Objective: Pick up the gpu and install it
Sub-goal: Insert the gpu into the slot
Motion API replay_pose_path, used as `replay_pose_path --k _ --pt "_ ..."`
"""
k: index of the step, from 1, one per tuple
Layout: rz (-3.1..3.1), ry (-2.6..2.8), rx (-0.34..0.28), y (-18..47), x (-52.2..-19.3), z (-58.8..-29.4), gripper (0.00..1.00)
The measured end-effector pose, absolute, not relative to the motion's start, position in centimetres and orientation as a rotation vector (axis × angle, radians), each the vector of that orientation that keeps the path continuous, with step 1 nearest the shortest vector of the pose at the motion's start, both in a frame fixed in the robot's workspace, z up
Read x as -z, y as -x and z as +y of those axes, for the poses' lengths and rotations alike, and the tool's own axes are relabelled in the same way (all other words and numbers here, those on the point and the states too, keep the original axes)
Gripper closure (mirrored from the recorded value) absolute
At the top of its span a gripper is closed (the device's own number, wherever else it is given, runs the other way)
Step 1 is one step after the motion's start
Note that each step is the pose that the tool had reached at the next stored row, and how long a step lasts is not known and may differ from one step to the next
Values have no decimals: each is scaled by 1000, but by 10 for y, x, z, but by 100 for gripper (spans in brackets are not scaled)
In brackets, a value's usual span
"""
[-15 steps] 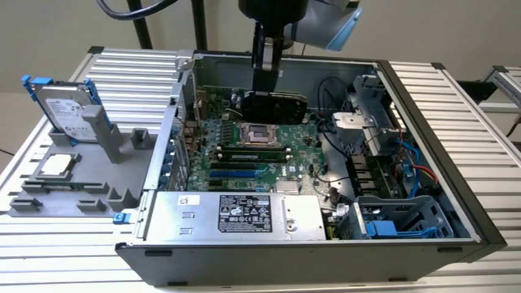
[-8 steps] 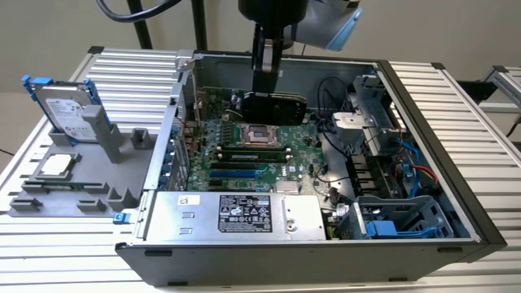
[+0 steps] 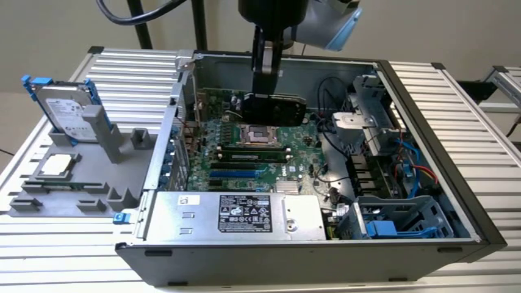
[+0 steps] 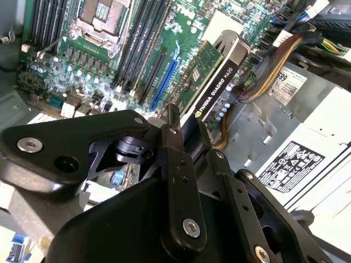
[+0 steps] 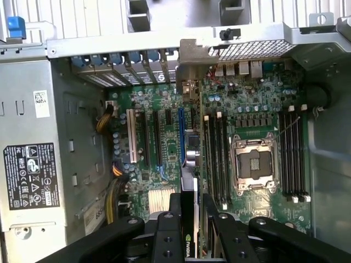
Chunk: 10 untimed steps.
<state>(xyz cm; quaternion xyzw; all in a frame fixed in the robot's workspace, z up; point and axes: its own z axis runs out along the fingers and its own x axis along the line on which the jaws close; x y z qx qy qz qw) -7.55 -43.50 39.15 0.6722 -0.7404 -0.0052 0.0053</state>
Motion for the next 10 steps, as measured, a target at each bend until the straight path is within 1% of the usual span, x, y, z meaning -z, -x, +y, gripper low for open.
replay_pose_path --k 10 --pt "-2312 -2112 16 75 -387 -435 100"
